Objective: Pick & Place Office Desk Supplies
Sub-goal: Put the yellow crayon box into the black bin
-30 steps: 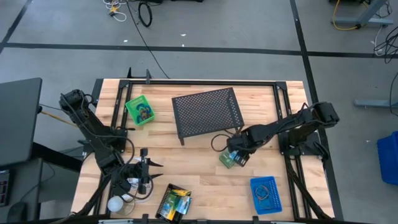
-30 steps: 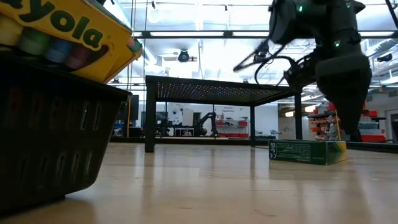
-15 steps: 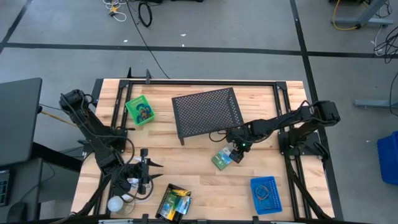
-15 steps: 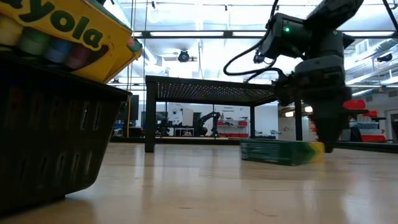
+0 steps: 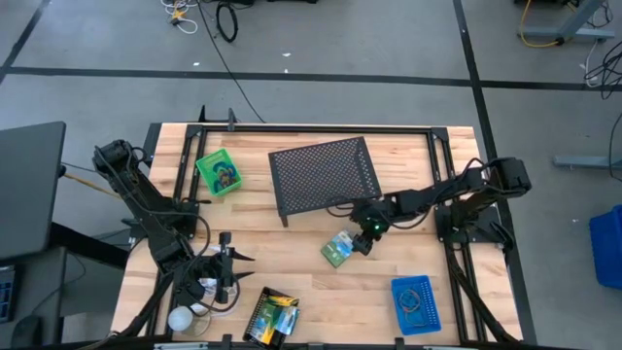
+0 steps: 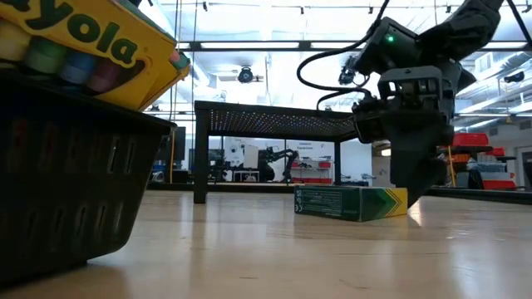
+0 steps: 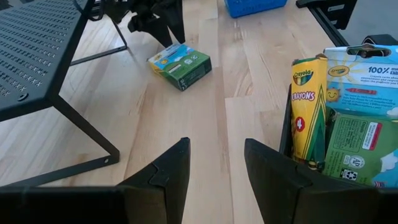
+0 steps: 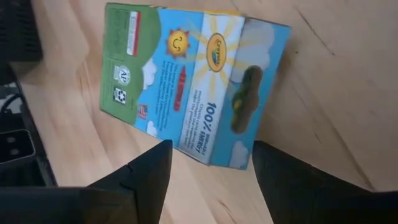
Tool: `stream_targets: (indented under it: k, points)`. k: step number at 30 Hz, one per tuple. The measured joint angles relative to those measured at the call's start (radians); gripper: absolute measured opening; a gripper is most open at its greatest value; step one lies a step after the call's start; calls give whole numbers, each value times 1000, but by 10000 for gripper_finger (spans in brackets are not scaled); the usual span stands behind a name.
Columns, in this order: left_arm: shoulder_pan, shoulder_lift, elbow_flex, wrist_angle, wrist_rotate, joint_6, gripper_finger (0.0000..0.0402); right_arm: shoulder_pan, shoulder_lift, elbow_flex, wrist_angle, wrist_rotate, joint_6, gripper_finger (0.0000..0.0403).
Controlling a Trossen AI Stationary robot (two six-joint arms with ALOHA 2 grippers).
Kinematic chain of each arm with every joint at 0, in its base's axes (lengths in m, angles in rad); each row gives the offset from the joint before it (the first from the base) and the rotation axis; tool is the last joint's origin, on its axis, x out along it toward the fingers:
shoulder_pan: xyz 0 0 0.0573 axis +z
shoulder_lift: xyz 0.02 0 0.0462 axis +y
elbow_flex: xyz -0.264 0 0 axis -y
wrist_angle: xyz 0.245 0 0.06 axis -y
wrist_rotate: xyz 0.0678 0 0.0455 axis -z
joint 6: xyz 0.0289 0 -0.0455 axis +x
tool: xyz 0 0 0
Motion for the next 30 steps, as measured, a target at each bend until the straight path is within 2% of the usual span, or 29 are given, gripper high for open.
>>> stream_targets:
  k: [5, 9, 15, 22, 30]
  points:
    - [0, 0, 0, 0, 0, 0, 162, 2, 0, -36, 87, -3, 12, 229]
    - [0, 0, 0, 1, 0, -3, 162, 2, 0, -44, 120, 9, 22, 206]
    - [0, 0, 0, 1, 0, -3, 162, 2, 0, -44, 181, 9, 18, 132]
    - [0, 0, 0, 1, -5, -3, 162, 22, 0, -44, 233, 2, -5, 16]
    - [2, 0, 0, 1, -12, -3, 162, 54, 0, -44, 246, 23, -17, 5]
